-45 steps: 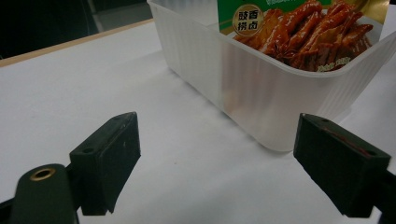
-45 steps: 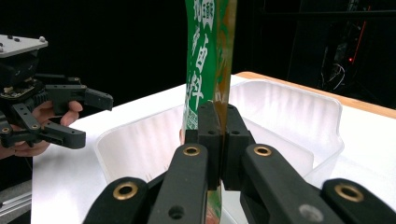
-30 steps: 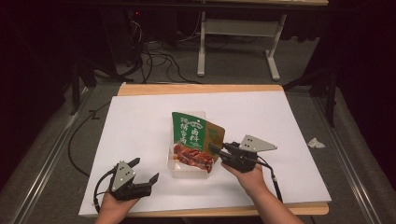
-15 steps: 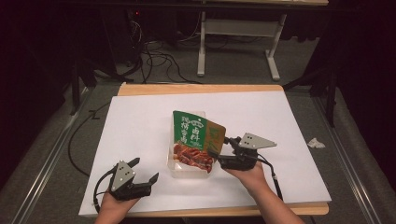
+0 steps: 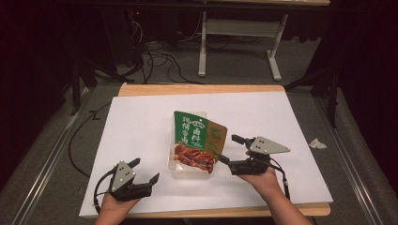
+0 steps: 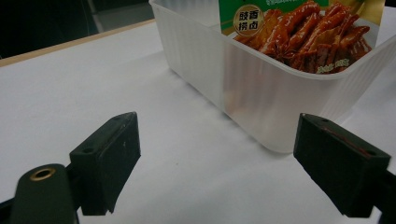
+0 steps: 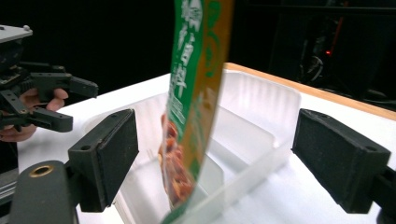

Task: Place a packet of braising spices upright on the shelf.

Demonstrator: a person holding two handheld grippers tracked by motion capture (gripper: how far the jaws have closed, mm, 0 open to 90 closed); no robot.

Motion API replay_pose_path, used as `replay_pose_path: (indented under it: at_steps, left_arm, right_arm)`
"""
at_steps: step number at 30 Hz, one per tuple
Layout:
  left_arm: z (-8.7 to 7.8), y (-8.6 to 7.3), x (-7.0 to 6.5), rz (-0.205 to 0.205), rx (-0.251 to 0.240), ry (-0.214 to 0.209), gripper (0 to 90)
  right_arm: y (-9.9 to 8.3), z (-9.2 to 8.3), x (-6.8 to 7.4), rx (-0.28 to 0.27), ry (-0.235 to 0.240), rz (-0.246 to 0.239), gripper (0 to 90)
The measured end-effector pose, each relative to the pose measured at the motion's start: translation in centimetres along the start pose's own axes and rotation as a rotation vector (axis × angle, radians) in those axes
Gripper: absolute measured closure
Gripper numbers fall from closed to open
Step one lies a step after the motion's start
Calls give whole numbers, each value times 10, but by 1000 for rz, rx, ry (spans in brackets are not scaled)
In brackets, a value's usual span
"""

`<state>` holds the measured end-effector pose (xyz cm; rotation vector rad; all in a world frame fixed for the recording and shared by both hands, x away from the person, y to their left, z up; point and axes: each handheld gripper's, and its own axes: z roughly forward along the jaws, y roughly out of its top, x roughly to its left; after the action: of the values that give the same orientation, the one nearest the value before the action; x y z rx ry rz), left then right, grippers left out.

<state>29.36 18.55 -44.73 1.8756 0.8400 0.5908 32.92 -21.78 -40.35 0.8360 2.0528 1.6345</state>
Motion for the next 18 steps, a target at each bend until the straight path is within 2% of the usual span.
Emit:
replay_pose_path:
  at_steps: [3,8,10,14,15,17,18]
  left_arm:
    - [1,0,0,-1,1,-3,151]
    - [2,1,-1,-1,8,-7,151]
    - [3,1,0,-1,8,-7,151]
    - [5,1,-1,-3,11,-10,151]
    - [5,1,-1,-3,11,-10,151]
    - [5,1,-1,-4,13,-11,151]
    - [5,1,0,-3,14,-10,151]
  right_arm:
    - [-3,-7,-3,10,-24,7,126]
    - [-12,-28,-20,30,-80,8,102]
    - [-14,-32,-21,36,-91,10,100]
    - [-22,-56,-32,39,-152,9,71]
    - [-22,-56,-32,39,-152,9,71]
    - [-27,-72,-40,37,-181,29,56]
    - [-27,-72,-40,37,-181,29,56]
